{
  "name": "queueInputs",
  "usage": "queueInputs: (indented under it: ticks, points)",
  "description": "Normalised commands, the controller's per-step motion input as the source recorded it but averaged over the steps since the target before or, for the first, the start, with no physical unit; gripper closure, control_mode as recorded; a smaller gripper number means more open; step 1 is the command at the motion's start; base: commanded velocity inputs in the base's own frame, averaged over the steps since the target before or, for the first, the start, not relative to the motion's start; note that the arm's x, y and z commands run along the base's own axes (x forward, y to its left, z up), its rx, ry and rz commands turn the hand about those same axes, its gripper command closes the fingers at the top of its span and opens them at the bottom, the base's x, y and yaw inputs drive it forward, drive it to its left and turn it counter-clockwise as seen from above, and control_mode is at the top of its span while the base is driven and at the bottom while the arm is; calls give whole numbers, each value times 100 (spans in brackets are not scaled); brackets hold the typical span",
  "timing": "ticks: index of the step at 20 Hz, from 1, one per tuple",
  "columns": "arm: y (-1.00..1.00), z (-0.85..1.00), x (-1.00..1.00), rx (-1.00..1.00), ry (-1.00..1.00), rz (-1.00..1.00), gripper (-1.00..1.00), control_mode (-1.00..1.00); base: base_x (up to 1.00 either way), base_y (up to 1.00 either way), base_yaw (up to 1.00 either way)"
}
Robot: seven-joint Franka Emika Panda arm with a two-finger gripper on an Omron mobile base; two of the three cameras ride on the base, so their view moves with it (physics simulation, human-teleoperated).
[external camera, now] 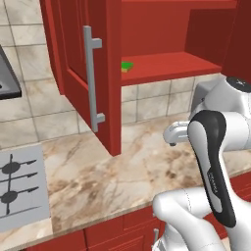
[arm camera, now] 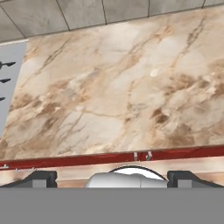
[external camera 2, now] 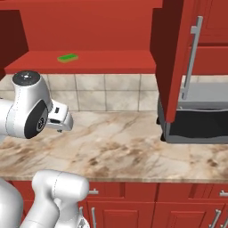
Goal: Locate and retrieve the sponge and soap dispenser from the cabinet. Place them next to the sink.
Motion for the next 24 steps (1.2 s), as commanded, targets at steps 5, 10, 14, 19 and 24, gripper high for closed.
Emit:
queueInputs:
  ticks: [5, 10, 14, 19, 24]
  points:
    - [0, 0, 0, 0, 0, 0, -100, 100, 80, 20, 8]
    - [0, 0, 0, 0, 0, 0, -100, 100, 81, 12, 5]
    - [0, 0, 0, 0, 0, 0, -100, 100, 87, 9, 0]
    - [0, 0, 0, 0, 0, 0, -100, 100, 91, 8, 1]
    - [0, 0, 0, 0, 0, 0, -100, 100, 98, 12, 1]
